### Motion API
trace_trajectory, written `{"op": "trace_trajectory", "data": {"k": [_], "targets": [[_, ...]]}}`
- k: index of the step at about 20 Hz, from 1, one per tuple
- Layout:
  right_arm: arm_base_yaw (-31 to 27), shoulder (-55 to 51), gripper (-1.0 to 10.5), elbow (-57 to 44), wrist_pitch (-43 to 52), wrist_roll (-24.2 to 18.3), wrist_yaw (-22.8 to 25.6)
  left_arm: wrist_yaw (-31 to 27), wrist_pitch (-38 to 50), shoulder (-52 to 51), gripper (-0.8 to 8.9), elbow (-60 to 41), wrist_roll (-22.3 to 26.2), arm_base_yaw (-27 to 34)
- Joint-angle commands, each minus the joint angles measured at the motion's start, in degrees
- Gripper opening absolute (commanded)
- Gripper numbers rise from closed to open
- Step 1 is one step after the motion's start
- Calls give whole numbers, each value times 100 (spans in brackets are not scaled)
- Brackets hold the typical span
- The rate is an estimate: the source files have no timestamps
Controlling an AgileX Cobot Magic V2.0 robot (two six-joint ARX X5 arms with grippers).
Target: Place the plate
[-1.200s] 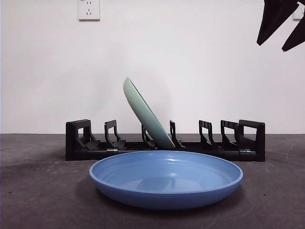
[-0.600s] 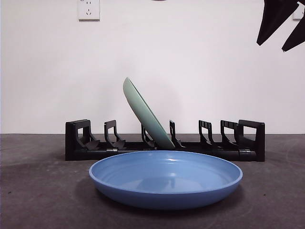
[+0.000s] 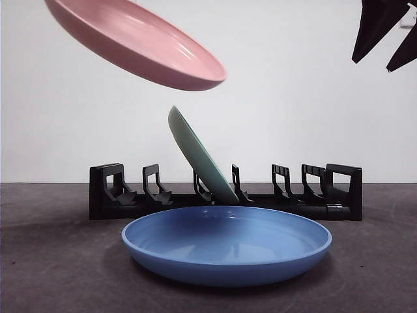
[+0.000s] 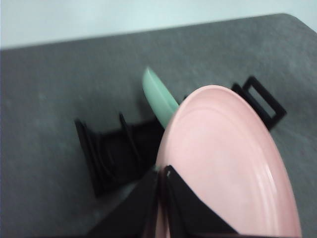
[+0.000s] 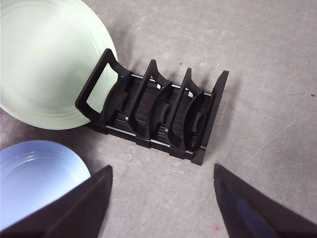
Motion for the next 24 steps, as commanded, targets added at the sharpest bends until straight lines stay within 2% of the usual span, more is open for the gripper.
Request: {"op": "trace_trajectory", "data": {"k": [1, 6, 12, 24], "targets": [[24, 44, 324, 116, 20, 61, 7, 120, 306, -153, 10, -490, -509, -129], [24, 44, 324, 116, 20, 61, 7, 140, 903, -251, 9, -1486, -986, -352], [24, 44, 324, 116, 24, 61, 7, 140, 1390, -149, 9, -2157, -1388, -455], [24, 44, 324, 116, 9, 61, 7, 140, 2509, 1340, 9, -2277, -1567, -828]]}}
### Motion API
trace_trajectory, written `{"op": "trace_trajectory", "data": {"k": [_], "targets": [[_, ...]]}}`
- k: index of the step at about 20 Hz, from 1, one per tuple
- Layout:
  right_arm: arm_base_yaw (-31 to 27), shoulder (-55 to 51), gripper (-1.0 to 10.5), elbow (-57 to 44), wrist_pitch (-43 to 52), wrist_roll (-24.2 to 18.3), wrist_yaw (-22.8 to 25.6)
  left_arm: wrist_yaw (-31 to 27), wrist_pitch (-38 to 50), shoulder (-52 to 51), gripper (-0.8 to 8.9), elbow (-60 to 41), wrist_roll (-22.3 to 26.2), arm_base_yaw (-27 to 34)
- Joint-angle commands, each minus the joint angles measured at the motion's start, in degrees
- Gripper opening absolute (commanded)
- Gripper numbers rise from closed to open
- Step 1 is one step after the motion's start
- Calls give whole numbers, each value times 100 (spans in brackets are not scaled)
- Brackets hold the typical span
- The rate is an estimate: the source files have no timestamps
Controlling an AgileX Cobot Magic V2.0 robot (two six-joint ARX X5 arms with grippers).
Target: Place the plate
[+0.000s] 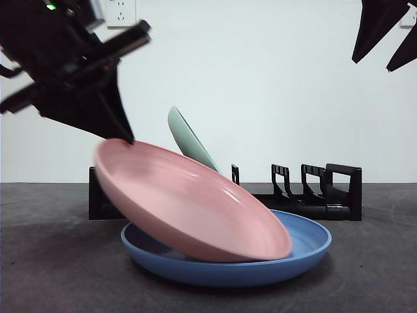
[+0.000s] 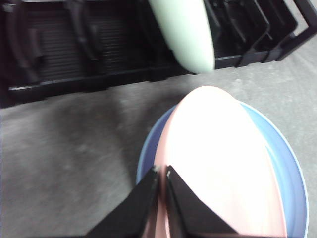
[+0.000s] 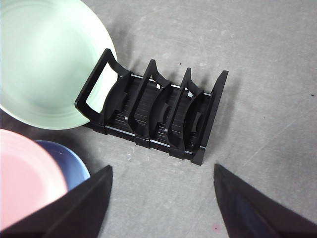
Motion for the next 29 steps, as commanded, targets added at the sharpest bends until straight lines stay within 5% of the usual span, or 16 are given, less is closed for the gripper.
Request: {"op": "trace_trajectory", "data": {"k": [1, 23, 29], "targets": [[24, 44, 324, 116, -9, 61, 4, 24, 269, 225, 9, 46, -81, -90], [24, 44, 324, 116, -28, 61, 4, 24, 310, 1185, 12, 46, -76, -107], [24, 44, 325, 116, -66, 61, 2, 24, 291, 1158, 196, 55, -13, -92]]}}
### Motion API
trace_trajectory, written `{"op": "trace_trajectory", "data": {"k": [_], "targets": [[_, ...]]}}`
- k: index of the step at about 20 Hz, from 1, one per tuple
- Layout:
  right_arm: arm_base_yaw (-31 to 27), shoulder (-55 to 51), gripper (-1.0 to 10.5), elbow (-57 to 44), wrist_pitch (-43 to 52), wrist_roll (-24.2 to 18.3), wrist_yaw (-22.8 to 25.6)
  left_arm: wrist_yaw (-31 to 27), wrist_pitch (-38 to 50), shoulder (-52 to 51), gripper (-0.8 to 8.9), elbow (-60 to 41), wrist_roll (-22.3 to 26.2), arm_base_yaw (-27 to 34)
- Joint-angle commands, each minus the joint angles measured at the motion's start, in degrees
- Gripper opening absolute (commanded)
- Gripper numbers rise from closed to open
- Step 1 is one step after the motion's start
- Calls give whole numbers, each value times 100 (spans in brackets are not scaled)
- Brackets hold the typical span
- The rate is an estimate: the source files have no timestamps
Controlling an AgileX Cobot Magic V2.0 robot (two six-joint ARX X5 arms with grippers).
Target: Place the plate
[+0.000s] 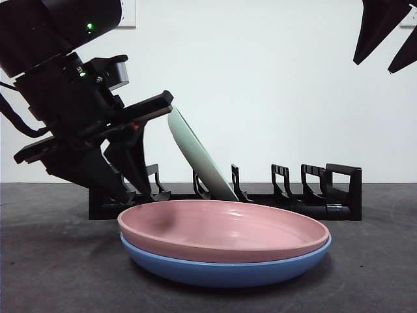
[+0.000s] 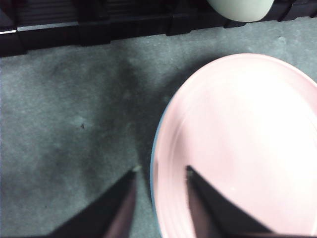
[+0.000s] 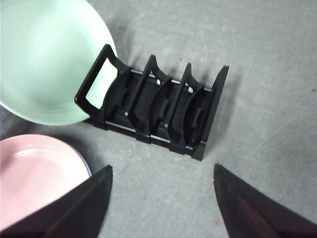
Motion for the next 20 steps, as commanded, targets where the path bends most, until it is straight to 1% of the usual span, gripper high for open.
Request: {"op": "trace_trajectory", "data": {"k": [1, 4, 6, 8, 11, 14, 16, 18, 20], "targets": [[24, 44, 324, 116, 31, 59, 0, 22, -35, -4, 196, 79, 175, -15], [35, 44, 324, 116, 33, 162, -17, 17, -348, -472, 195, 186, 695, 94], [125, 61, 324, 116, 33, 214, -20, 15, -656, -997, 191, 297, 1134, 251], [240, 127, 324, 116, 33, 378, -94, -22, -1005, -1633, 191, 393, 1526, 470], [387, 422, 323, 155, 52, 664, -737, -52, -1370, -2675, 187, 538, 1908, 922], [546, 988, 323, 472, -28, 981, -1530, -55, -1362, -3606, 187, 579, 1967, 1425], [719, 1598, 322, 1062, -254, 1082, -1958, -55, -1429, -4111, 187, 579, 1917, 1729], [955, 2400, 322, 1980, -656, 1082, -2173, -55, -1585, -4470, 187, 579, 1899, 1919], [1182, 3198, 317, 2931, -957, 1084, -2184, -55, -1716, -4669, 187, 579, 1801, 1993]]}}
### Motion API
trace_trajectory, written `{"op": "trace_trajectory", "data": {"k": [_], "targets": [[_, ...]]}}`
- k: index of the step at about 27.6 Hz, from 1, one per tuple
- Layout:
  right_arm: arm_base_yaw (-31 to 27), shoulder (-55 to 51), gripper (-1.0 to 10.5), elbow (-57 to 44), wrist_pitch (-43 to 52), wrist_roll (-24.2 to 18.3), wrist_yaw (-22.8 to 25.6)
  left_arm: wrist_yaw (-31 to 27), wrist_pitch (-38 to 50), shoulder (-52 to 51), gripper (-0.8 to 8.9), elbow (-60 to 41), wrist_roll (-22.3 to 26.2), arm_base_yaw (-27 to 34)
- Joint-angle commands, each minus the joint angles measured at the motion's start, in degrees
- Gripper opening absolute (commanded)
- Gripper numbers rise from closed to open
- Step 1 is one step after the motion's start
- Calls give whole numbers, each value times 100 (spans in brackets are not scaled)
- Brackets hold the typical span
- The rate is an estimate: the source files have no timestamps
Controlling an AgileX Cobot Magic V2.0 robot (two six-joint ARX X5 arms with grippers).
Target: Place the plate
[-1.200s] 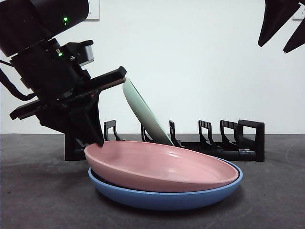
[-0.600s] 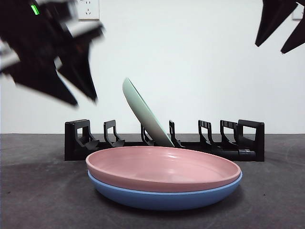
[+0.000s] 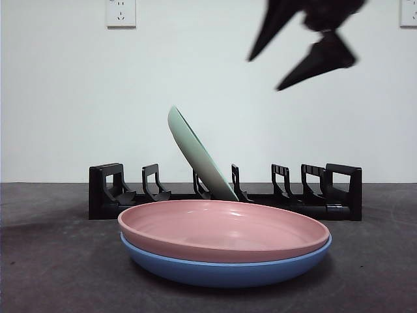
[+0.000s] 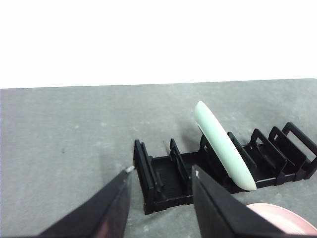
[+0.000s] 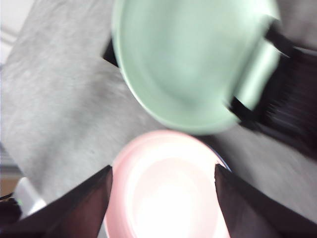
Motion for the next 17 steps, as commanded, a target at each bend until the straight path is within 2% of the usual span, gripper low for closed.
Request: {"op": "trace_trajectory", "data": {"k": [1, 9, 17], "targets": [[254, 960, 301, 1130, -245, 85, -28, -24, -85, -76, 187, 76, -33, 35], [686, 2450, 286, 3010, -481, 435, -116, -24, -313, -118, 188, 76, -52, 39], [975, 3193, 285, 3840, -367, 684, -109, -24, -319, -116, 187, 76, -50, 39]]}}
